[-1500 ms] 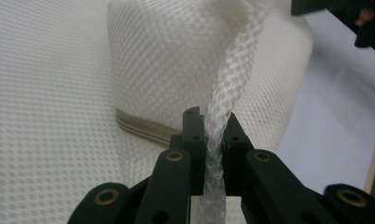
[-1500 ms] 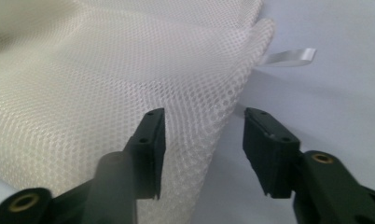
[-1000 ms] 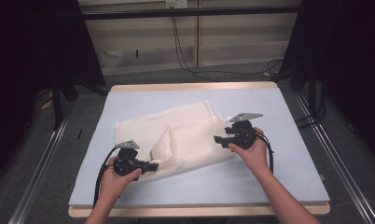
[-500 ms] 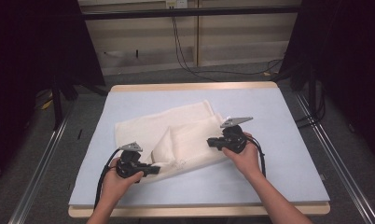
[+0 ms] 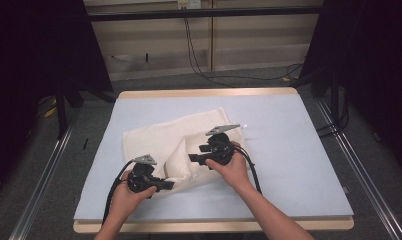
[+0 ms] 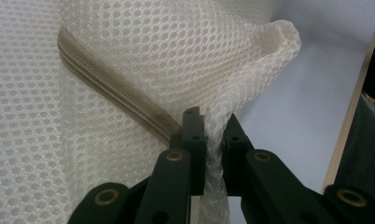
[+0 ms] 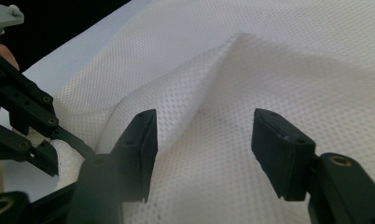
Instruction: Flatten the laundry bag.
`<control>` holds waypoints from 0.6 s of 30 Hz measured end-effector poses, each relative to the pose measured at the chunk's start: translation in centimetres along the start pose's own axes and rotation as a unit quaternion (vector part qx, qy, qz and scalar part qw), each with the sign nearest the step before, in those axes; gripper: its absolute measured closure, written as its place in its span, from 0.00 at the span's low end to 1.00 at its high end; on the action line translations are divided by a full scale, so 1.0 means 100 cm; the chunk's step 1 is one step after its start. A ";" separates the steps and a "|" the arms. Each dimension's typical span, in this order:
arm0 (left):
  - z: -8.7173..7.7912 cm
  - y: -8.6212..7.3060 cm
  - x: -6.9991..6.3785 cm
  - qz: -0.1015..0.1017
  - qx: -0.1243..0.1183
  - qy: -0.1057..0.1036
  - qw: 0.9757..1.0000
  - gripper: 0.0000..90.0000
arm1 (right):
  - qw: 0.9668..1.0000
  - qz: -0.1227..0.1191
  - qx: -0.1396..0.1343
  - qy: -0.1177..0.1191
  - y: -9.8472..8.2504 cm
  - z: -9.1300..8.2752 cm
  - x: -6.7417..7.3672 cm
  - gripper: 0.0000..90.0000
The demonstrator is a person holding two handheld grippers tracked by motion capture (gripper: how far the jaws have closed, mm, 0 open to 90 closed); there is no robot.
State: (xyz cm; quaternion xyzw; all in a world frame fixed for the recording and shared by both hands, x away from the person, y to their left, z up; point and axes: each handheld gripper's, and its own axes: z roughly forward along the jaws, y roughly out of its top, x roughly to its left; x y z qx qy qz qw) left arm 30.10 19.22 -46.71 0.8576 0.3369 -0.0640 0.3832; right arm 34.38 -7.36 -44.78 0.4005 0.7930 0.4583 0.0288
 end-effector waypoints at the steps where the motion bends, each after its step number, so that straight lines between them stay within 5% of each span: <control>1: 0.000 0.000 0.000 0.001 0.000 0.000 1.000 0.93 | 1.000 0.001 0.004 0.007 0.001 0.004 0.002 0.46; 7: 0.000 0.000 0.000 0.005 -0.001 -0.002 1.000 0.93 | 0.999 0.002 0.028 0.029 0.003 0.027 0.015 0.50; 12: 0.000 0.000 0.001 0.004 0.000 -0.003 1.000 0.93 | 0.997 -0.019 0.049 0.054 -0.002 0.032 0.018 0.93; 18: -0.011 0.001 0.005 -0.029 -0.022 -0.034 0.999 0.85 | 0.996 -0.050 0.048 0.057 -0.003 0.019 0.023 0.97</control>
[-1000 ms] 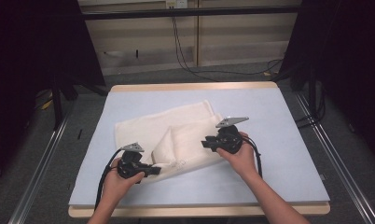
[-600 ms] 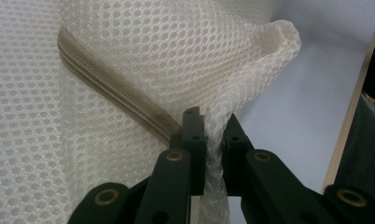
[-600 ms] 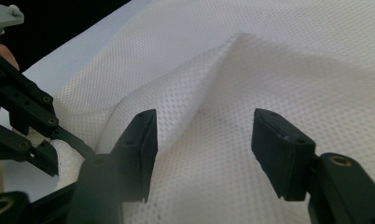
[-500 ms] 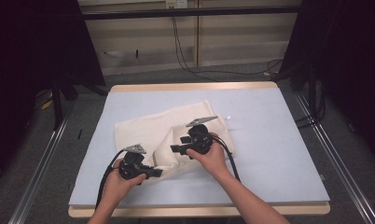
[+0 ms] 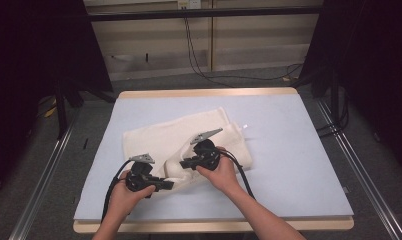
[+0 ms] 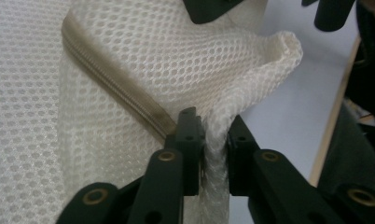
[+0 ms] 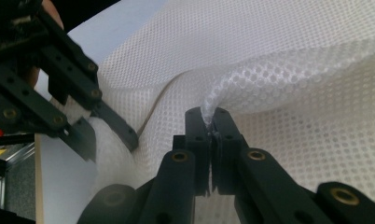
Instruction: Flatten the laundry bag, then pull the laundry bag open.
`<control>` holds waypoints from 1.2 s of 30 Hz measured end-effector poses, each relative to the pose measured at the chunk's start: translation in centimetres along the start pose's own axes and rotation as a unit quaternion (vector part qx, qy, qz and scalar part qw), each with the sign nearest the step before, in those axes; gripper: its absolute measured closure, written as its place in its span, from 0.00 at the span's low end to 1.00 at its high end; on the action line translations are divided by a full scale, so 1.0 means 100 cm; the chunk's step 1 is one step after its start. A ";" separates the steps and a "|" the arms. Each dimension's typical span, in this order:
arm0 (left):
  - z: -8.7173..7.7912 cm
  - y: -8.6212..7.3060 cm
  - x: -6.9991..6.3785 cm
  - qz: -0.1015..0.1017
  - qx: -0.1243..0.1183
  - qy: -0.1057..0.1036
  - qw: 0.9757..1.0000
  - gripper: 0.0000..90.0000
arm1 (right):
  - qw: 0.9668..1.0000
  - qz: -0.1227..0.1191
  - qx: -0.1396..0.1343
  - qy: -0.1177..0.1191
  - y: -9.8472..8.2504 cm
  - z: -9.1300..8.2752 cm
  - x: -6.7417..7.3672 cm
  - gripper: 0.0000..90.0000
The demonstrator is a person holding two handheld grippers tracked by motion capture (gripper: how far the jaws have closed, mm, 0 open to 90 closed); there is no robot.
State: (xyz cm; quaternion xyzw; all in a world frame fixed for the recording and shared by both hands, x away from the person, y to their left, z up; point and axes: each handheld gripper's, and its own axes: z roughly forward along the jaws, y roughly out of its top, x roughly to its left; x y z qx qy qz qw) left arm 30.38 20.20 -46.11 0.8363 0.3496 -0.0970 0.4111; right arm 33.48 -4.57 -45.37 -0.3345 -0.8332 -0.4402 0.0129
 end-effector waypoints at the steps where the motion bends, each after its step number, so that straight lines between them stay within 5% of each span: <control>1: -0.004 0.001 0.001 -0.004 -0.006 -0.001 1.000 0.79 | 1.000 -0.002 0.002 -0.002 -0.002 -0.003 0.001 0.97; 6: -0.032 0.005 0.013 -0.042 -0.066 0.005 0.997 0.62 | 1.000 -0.001 -0.005 0.005 -0.016 -0.016 0.001 0.98; 8: -0.036 0.007 0.017 -0.045 -0.070 0.019 0.996 0.57 | 1.000 -0.013 -0.010 0.002 -0.020 -0.018 0.004 0.98; 12: -0.044 0.008 0.028 -0.068 -0.090 0.008 0.994 0.52 | 1.000 -0.029 0.003 -0.008 -0.024 -0.020 0.010 0.98; 17: -0.038 0.004 0.037 -0.049 -0.049 0.078 0.994 0.53 | 1.000 -0.029 0.003 -0.011 -0.031 -0.023 0.007 0.98; 21: -0.019 0.003 0.047 -0.028 -0.015 0.124 0.992 0.51 | 0.999 -0.035 0.003 -0.013 -0.033 -0.026 0.010 0.98; 24: -0.014 0.004 0.052 -0.025 -0.021 0.117 0.993 0.52 | 0.999 -0.035 0.005 -0.012 -0.036 -0.027 0.013 0.98; 27: -0.008 0.003 0.047 0.011 -0.012 0.113 0.993 0.53 | 0.999 -0.036 0.003 -0.012 -0.037 -0.027 0.012 0.98; 32: -0.002 0.006 0.034 0.063 0.022 0.168 0.984 0.68 | 0.999 -0.035 0.004 -0.011 -0.038 -0.027 0.011 0.98; 36: 0.000 0.013 0.034 0.040 0.034 0.184 0.981 0.90 | 0.999 -0.036 0.005 -0.011 -0.039 -0.025 0.010 0.98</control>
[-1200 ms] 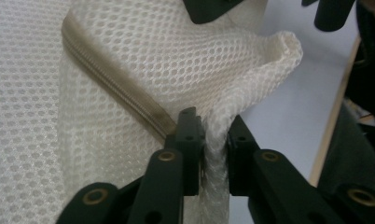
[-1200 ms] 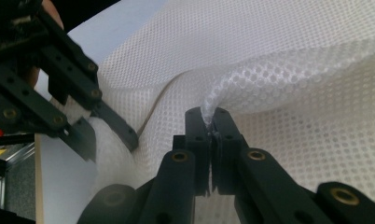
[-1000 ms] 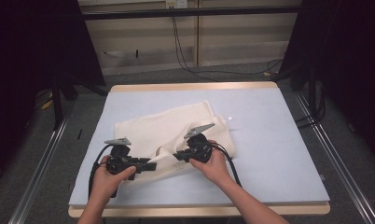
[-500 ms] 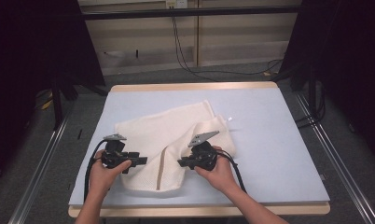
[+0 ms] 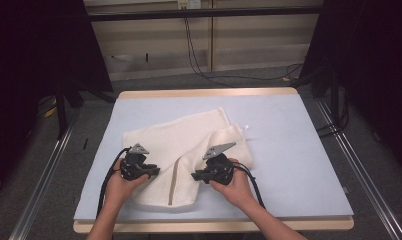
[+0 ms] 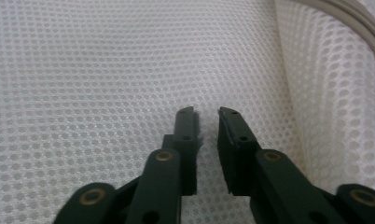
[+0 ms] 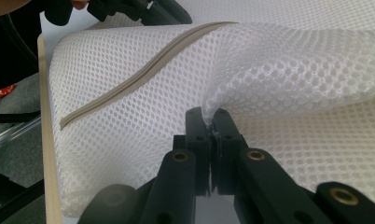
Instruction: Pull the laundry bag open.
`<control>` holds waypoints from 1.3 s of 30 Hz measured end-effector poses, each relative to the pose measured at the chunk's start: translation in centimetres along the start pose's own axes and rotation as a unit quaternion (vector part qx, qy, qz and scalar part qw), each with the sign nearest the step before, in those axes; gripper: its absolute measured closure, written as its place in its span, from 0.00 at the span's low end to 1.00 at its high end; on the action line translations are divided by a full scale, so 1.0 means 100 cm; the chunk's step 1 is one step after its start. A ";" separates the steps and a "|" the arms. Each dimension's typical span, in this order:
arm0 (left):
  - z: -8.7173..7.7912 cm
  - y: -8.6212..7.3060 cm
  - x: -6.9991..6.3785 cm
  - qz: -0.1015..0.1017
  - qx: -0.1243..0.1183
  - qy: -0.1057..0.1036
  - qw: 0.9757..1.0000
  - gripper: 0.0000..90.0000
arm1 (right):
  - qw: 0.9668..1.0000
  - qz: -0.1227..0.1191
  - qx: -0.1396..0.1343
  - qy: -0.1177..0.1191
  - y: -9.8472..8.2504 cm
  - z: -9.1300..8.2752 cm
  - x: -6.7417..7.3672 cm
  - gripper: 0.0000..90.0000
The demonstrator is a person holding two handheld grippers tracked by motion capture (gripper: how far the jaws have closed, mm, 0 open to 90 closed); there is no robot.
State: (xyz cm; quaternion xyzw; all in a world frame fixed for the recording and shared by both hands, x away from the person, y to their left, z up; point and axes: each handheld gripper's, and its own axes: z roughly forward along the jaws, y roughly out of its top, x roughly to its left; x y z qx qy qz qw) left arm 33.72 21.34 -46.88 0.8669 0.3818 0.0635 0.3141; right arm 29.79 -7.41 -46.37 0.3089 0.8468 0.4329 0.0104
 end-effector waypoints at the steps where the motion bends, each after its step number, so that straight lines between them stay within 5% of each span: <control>1: 0.000 0.001 0.000 -0.005 0.002 0.002 1.000 0.93 | 1.000 0.000 -0.001 0.001 0.000 0.000 0.000 0.98; 5: -0.001 0.003 0.004 -0.039 0.004 -0.014 0.999 1.00 | 1.000 0.005 0.000 0.002 0.000 0.000 0.000 0.98; 7: -0.005 0.001 0.005 -0.051 -0.005 -0.006 0.999 0.88 | 1.000 0.000 0.000 0.003 0.001 0.000 0.000 0.98; 9: -0.015 -0.001 0.008 -0.042 -0.018 0.028 0.999 0.71 | 1.000 0.000 0.000 0.002 0.001 -0.001 0.000 0.98; 12: -0.031 -0.010 0.021 -0.088 -0.034 0.058 0.994 0.45 | 1.000 0.000 -0.001 0.003 0.001 0.000 -0.001 0.98; 15: -0.041 -0.023 0.031 -0.114 -0.019 0.067 0.991 0.39 | 1.000 0.000 0.001 0.000 0.001 0.000 0.000 0.98; 18: -0.035 -0.033 0.028 -0.117 0.007 0.067 0.991 0.38 | 1.000 -0.001 0.002 -0.001 0.001 0.000 0.001 0.98; 21: -0.034 -0.030 0.021 -0.090 0.020 0.099 0.991 0.51 | 1.000 -0.003 0.000 -0.002 0.001 0.001 0.000 0.98; 23: -0.032 -0.027 0.020 -0.122 0.015 0.049 0.991 0.74 | 1.000 -0.005 0.000 -0.005 0.002 0.000 0.000 0.98; 24: -0.031 -0.026 0.020 -0.117 0.023 0.045 0.992 0.84 | 1.000 -0.008 0.000 -0.007 0.002 0.000 0.000 0.98; 28: -0.027 -0.018 0.024 -0.135 0.021 0.046 0.989 0.94 | 1.000 -0.003 -0.002 -0.004 0.003 0.000 -0.003 0.98; 34: -0.018 -0.004 0.047 -0.168 -0.034 0.099 0.980 0.96 | 1.000 -0.008 -0.010 -0.007 0.008 -0.005 -0.006 0.98; 36: -0.019 0.002 0.055 -0.177 -0.056 0.122 0.975 0.96 | 1.000 -0.016 -0.012 -0.010 0.009 -0.009 -0.005 0.98; 38: -0.021 0.004 0.062 -0.187 -0.071 0.133 0.971 0.96 | 1.000 -0.024 -0.014 -0.014 0.009 -0.012 -0.003 0.98; 39: -0.021 0.004 0.064 -0.194 -0.070 0.125 0.970 0.96 | 0.999 -0.027 -0.014 -0.017 0.008 -0.014 -0.001 0.98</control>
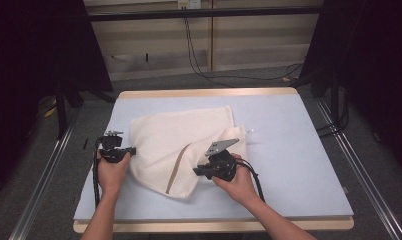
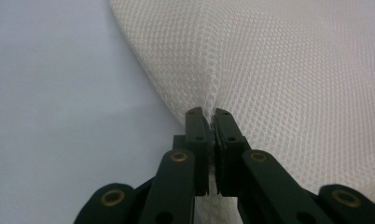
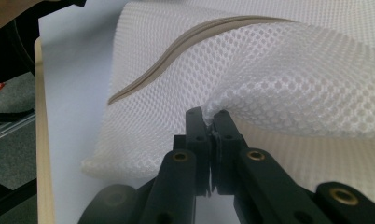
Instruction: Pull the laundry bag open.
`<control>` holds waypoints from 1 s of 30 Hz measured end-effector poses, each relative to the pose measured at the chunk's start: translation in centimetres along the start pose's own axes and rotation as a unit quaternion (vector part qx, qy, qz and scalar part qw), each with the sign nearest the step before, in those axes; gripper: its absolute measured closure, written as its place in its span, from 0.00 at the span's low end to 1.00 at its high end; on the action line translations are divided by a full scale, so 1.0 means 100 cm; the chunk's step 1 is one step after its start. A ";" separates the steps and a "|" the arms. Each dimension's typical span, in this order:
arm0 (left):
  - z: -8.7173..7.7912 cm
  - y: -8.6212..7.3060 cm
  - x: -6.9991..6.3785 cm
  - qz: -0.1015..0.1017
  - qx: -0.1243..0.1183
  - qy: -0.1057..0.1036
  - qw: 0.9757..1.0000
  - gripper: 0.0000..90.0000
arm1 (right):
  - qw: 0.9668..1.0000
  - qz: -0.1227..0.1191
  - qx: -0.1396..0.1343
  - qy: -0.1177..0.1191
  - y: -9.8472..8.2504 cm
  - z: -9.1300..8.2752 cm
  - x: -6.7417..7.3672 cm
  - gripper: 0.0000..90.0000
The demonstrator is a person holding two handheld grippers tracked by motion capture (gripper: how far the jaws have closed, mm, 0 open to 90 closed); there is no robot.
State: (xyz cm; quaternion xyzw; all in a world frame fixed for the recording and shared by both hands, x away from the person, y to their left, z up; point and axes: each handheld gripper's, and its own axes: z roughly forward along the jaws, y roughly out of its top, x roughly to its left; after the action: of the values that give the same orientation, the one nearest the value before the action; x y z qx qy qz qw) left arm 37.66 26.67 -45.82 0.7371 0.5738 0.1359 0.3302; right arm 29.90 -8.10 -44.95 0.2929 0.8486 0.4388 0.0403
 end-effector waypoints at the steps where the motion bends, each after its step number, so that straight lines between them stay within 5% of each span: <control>1: 0.000 -0.001 0.001 0.002 0.002 -0.002 1.000 0.95 | 1.000 -0.004 0.001 0.001 -0.001 0.000 0.001 0.98; 5: -0.011 -0.007 -0.003 -0.002 -0.020 -0.011 1.000 0.80 | 1.000 -0.001 0.004 0.000 -0.011 0.001 0.005 0.98; 8: -0.024 -0.008 -0.009 -0.005 -0.063 -0.057 0.996 0.50 | 1.000 0.003 0.008 0.001 -0.019 0.004 0.007 0.98; 11: -0.030 -0.007 -0.025 0.027 -0.050 -0.104 0.993 0.43 | 1.000 0.007 0.010 0.001 -0.023 0.005 0.009 0.97; 13: -0.029 -0.008 -0.038 0.042 -0.039 -0.147 0.988 0.42 | 1.000 0.010 0.006 0.002 -0.024 0.006 0.010 0.97; 15: -0.023 -0.011 -0.053 0.063 -0.018 -0.192 0.979 0.39 | 1.000 0.011 0.008 -0.001 -0.024 0.006 0.010 0.97; 18: -0.013 -0.016 -0.069 0.078 0.009 -0.223 0.972 0.38 | 1.000 0.018 0.008 -0.002 -0.025 0.008 0.009 0.97; 20: -0.007 -0.019 -0.077 0.095 0.027 -0.240 0.966 0.39 | 1.000 0.017 0.008 -0.001 -0.026 0.009 0.009 0.97; 21: -0.005 -0.020 -0.080 0.101 0.034 -0.239 0.965 0.46 | 1.000 0.016 0.009 -0.003 -0.026 0.009 0.009 0.97; 22: -0.004 -0.022 -0.083 0.119 0.046 -0.227 0.966 0.61 | 1.000 0.020 0.008 0.000 -0.026 0.009 0.009 0.95; 24: -0.003 -0.024 -0.084 0.129 0.069 -0.235 0.961 0.91 | 1.000 0.029 0.005 -0.001 -0.027 0.007 0.008 0.88; 27: -0.006 -0.025 -0.077 0.120 0.082 -0.260 0.955 0.94 | 0.999 0.040 -0.003 -0.004 -0.029 -0.004 0.003 0.83; 30: -0.009 -0.027 -0.072 0.121 0.079 -0.261 0.955 0.94 | 0.998 0.047 -0.012 -0.034 -0.031 -0.025 -0.012 0.82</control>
State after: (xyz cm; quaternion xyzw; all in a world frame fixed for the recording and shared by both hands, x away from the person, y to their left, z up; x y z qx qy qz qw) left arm 32.86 20.56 -45.61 0.8346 0.3832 -0.0677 0.3900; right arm 28.61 -11.87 -46.08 0.3465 0.8267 0.4403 0.0524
